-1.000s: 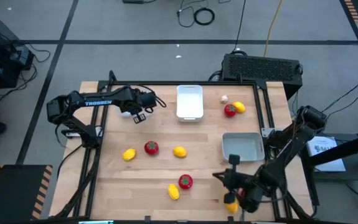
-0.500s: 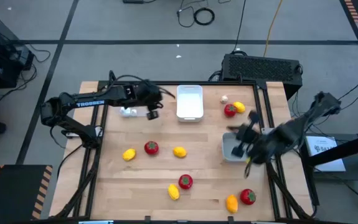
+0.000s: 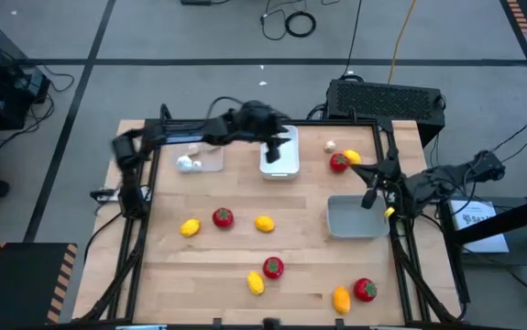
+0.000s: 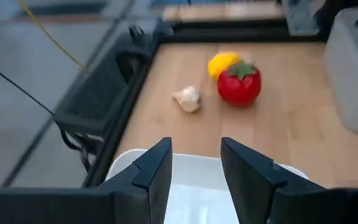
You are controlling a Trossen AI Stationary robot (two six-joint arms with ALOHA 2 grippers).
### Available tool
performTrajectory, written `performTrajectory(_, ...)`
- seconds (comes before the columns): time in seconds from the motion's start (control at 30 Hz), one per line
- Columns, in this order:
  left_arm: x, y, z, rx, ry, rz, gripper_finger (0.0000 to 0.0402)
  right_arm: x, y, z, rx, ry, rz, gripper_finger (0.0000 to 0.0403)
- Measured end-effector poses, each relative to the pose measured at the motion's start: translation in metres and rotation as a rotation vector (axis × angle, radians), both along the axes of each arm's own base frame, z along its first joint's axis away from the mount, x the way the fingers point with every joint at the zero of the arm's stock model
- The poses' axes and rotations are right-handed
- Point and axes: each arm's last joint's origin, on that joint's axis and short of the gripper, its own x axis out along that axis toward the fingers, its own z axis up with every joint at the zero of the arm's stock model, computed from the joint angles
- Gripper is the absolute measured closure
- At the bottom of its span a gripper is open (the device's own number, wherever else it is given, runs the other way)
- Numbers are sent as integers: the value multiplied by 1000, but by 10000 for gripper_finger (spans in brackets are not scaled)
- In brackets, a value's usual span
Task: Sort produce into baskets
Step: Put the garlic into the transparent bin
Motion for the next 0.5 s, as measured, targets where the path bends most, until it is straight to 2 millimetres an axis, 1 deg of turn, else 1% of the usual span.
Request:
performTrajectory(0.1, 33, 15, -2, -49, 64, -28, 255, -2, -1, -15, 16, -2, -7, 403)
performTrajectory(0.17, 54, 24, -2, -65, 83, -39, 256, -2, -1, -18, -3, 4, -8, 403)
performTrajectory(0.27, 81, 35, -8, -72, 94, -48, 255, -2, -3, 0, -72, -58, -25, 403)
performTrajectory(0.33, 96, 40, -15, -74, 85, -51, 255, -3, -3, 9, -100, -82, -26, 403)
performTrajectory(0.43, 116, 41, -28, -124, 63, -59, 256, -3, -3, 13, -149, -72, -20, 403)
performTrajectory(0.5, 124, 39, -43, -155, 38, -63, 256, -4, -4, 15, -179, -66, -47, 403)
